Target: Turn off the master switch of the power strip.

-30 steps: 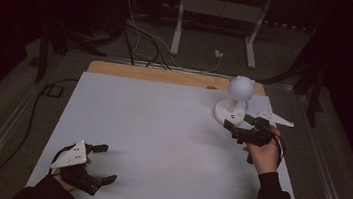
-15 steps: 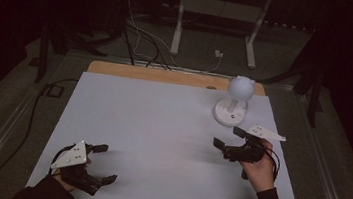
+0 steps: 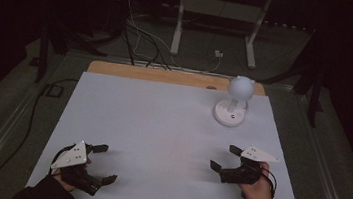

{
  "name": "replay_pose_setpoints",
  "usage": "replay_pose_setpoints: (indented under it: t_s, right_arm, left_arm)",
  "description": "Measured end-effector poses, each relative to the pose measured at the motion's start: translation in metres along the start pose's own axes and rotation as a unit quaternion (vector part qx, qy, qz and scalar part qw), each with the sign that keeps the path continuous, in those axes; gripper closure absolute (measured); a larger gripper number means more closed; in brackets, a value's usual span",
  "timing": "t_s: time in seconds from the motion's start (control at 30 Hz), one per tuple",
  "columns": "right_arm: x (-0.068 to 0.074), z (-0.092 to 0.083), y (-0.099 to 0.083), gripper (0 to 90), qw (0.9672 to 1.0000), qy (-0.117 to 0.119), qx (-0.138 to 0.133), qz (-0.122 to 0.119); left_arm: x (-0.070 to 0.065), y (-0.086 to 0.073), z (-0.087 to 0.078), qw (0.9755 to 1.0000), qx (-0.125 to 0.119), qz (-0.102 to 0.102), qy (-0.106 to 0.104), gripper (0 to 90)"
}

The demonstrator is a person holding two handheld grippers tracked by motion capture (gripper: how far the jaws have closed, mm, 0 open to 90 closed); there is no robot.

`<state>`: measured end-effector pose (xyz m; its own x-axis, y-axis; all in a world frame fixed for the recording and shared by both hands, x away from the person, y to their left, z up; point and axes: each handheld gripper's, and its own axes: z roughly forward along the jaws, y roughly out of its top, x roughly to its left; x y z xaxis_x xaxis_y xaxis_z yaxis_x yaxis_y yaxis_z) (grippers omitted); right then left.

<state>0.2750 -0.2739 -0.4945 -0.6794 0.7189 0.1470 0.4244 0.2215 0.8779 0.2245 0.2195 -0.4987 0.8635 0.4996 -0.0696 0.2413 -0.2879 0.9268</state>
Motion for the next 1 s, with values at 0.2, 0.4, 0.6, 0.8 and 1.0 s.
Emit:
replay_pose_setpoints:
  t_s: [0.2, 0.4, 0.6, 0.8, 1.0]
  right_arm:
    - [0.001, -0.007, -0.017, 0.2, 0.9996, -0.008, 0.025, -0.011]
    - [0.001, -0.013, -0.033, 0.2, 0.9986, -0.010, 0.047, -0.022]
    - [-0.002, -0.011, -0.040, 0.2, 0.9969, -0.010, 0.071, -0.031]
    - [-0.004, -0.008, -0.040, 0.2, 0.9966, -0.010, 0.078, -0.025]
    - [-0.006, -0.007, -0.040, 0.2, 0.9965, -0.018, 0.077, -0.027]
  left_arm:
    - [0.000, 0.000, 0.000, 1.0000, 0.000, 0.001, 0.000, 0.4]
    - [0.000, 0.000, 0.000, 1.0000, 0.000, 0.001, -0.001, 0.4]
    - [-0.001, 0.000, 0.000, 1.0000, 0.001, 0.002, -0.003, 0.4]
    - [-0.001, 0.000, 0.001, 1.0000, 0.000, 0.001, -0.002, 0.4]
    - [-0.001, 0.000, 0.001, 1.0000, 0.003, 0.001, -0.002, 0.4]
